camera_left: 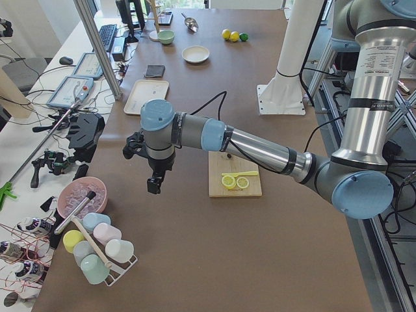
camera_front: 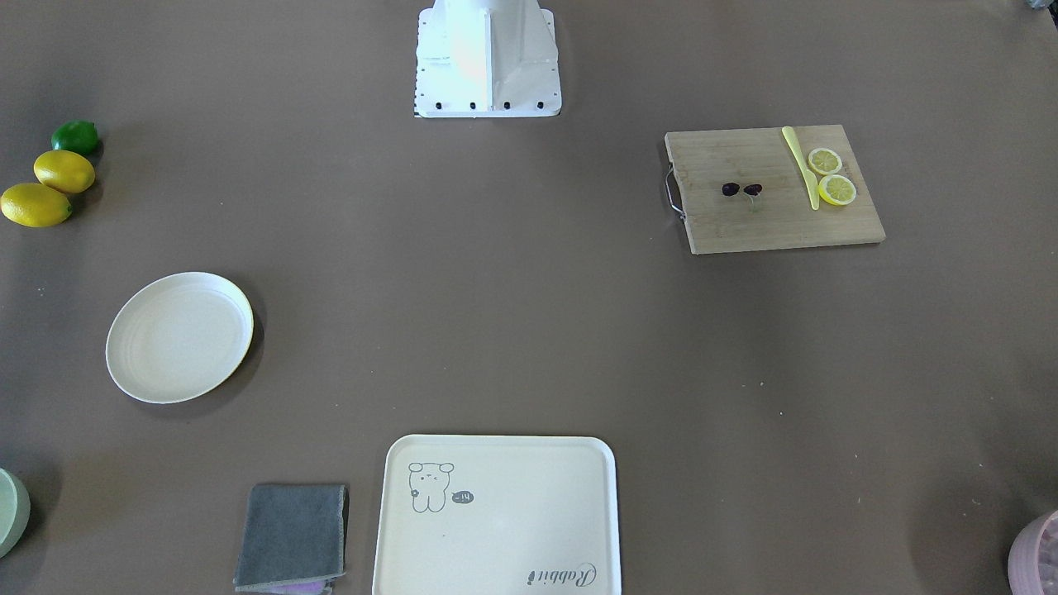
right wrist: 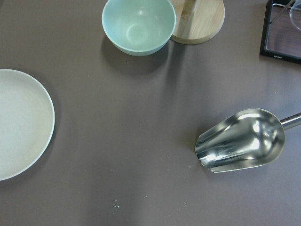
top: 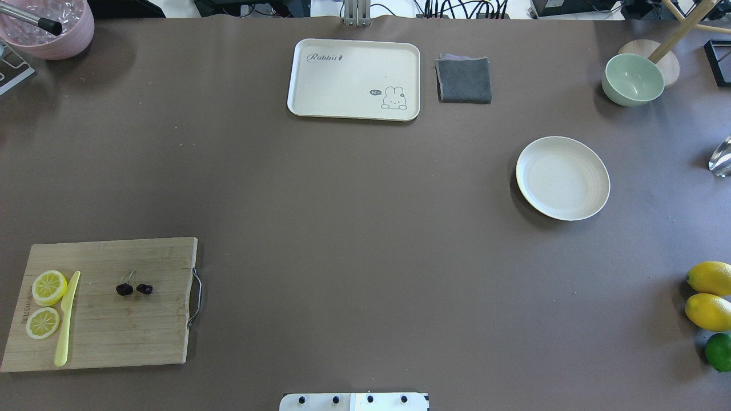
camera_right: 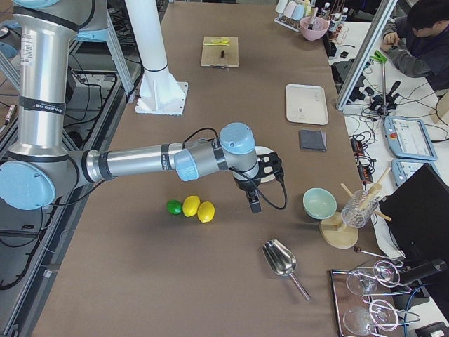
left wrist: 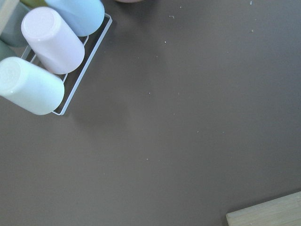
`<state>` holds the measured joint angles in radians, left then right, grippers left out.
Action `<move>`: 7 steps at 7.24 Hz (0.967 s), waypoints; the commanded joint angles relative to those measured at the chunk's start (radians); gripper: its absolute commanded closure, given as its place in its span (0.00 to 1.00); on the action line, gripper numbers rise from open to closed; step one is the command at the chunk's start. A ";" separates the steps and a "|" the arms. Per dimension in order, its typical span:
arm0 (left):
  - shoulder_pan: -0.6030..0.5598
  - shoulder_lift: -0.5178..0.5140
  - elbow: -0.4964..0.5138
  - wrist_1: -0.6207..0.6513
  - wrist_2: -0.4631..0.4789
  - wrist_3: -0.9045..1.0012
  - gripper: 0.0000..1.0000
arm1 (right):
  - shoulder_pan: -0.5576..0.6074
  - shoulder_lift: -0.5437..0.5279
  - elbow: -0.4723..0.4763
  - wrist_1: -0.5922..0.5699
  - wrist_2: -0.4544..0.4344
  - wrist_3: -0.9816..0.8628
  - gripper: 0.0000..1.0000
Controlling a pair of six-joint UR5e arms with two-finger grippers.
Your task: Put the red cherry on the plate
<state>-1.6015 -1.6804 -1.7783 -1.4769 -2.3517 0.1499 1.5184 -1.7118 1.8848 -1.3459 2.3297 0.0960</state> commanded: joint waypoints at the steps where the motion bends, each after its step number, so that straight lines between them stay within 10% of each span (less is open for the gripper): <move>1: -0.012 0.008 0.051 -0.223 -0.003 -0.105 0.02 | -0.018 0.035 0.002 0.048 0.030 0.047 0.00; 5: 0.017 0.028 0.098 -0.339 -0.006 -0.167 0.02 | -0.278 0.101 -0.032 0.092 0.005 0.363 0.00; 7: 0.017 0.028 0.100 -0.342 -0.008 -0.165 0.02 | -0.430 0.100 -0.117 0.294 -0.128 0.610 0.01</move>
<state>-1.5863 -1.6528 -1.6803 -1.8148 -2.3581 -0.0153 1.1785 -1.6133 1.8281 -1.1696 2.2764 0.5760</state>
